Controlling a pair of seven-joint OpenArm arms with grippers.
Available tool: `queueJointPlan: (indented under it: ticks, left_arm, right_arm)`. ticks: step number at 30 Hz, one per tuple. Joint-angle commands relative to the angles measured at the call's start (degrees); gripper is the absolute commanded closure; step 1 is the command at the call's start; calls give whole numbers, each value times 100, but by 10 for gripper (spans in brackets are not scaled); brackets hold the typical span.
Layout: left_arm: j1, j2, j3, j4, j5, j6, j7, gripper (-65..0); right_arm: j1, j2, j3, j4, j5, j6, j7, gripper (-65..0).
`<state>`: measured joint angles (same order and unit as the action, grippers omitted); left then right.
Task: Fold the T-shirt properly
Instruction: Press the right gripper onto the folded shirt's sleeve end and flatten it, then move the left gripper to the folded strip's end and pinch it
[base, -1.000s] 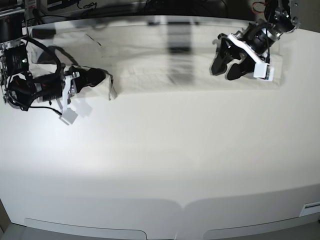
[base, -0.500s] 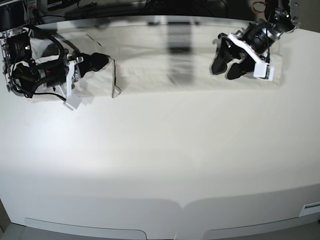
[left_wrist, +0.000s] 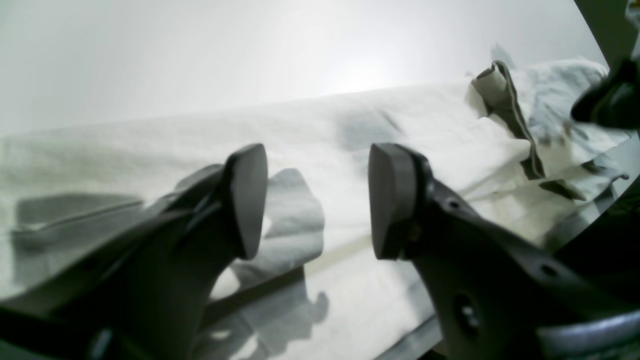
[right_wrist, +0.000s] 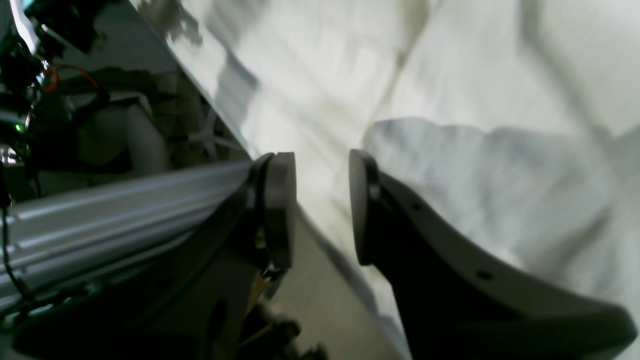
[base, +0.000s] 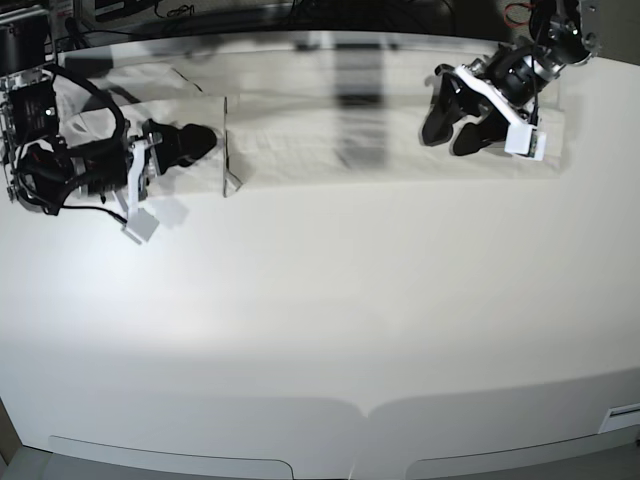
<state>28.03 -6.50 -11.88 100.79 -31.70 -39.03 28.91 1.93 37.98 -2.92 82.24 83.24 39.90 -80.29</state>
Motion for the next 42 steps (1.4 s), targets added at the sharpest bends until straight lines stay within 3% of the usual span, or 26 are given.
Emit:
queueJointPlan:
  ticks: [1, 3, 5, 11, 16, 27, 33, 38, 40, 42]
  left_arm:
    - [-28, -20, -7, 120, -109, -44, -109, -322]
    - [-61, -20, -7, 120, -111, -44, -109, -322]
    - [-92, -22, -7, 120, -109, -44, -111, -322]
    - [-105, -68, -9, 122, -15, -42, -118, -322]
    - [-105, -280, -289, 122, 170, 249, -199, -322]
    - [-90, -417, -1875, 118, 199, 254, 271, -322]
    - [-92, -793, -2076, -313, 348, 256, 413, -322]
    - [-94, -1255, -2074, -1357, -579, 140, 476, -322]
    - [-105, -1471, -2074, -1709, -1338, -97, 922, -321]
    - [-136, -1650, -2065, -1937, -2085, -97, 1574, -321]
  right_arm:
    - [229, 63, 129, 92, 176, 10, 29, -189]
    - [468, -74, 315, 92, 28, 10, 29, -189]
    - [673, -247, 555, 90, -726, 10, 166, -189]
    - [776, -531, 1185, 90, -2719, 10, 1554, -189]
    - [741, -608, 1403, 81, -3860, 10, 1716, -189]
    - [387, -608, 1443, -660, -3910, 10, 2181, -189]
    - [326, -673, 1443, -994, -3917, 10, 2179, -189]
    - [295, -778, 1443, -994, -3934, 10, 2184, -189]
    - [297, -820, 1443, -994, -3936, 10, 2188, -189]
    - [297, -848, 1443, -994, -3936, 10, 2240, -189]
